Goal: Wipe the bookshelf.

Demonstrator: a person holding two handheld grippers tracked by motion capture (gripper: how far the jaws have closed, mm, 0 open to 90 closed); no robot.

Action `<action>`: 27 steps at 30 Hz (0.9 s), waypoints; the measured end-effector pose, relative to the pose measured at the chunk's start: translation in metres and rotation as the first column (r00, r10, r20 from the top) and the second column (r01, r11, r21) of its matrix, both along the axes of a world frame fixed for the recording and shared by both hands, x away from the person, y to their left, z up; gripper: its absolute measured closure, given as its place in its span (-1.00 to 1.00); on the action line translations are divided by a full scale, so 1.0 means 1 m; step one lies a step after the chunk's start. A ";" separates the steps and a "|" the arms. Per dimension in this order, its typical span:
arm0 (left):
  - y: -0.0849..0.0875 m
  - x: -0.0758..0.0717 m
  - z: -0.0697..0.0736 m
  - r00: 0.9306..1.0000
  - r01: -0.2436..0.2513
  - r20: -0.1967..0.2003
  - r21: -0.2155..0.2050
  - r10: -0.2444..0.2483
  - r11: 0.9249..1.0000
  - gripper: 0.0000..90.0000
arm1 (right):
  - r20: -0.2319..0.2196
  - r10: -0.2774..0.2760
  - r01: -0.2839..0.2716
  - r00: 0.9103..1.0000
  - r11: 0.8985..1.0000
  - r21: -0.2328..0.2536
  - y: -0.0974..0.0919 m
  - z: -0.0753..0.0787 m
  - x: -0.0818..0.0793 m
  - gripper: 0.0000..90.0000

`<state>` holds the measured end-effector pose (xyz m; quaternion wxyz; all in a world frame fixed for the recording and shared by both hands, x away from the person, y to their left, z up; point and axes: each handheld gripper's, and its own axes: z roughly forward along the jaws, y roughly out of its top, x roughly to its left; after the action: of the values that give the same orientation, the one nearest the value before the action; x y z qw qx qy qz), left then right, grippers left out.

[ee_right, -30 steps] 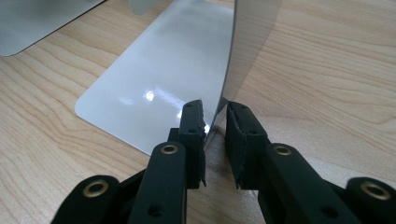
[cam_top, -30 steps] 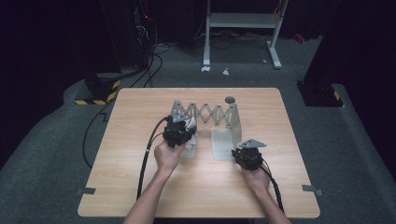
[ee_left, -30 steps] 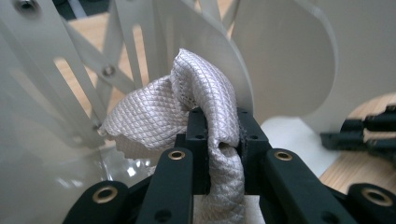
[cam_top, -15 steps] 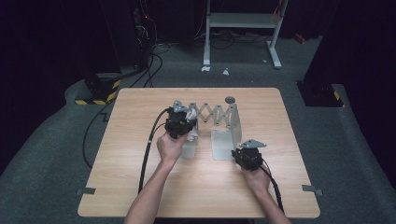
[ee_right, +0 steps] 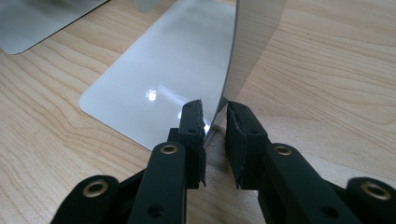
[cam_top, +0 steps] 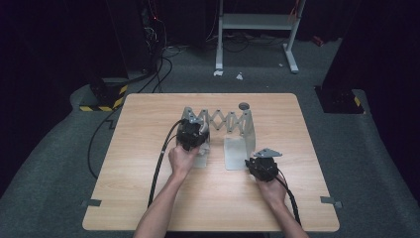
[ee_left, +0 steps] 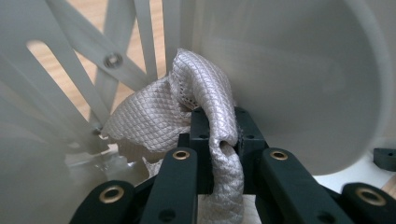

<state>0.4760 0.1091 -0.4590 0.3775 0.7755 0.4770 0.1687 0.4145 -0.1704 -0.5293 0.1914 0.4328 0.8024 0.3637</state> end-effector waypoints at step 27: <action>0.003 0.007 0.025 1.000 -0.026 0.014 -0.032 0.027 0.999 0.80 | -0.010 0.001 -0.001 1.000 1.000 0.011 -0.001 0.000 0.000 0.71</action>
<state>0.4826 0.1122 -0.4340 0.3908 0.7618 0.4873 0.1717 0.4149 -0.1712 -0.5292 0.1849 0.4353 0.8016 0.3658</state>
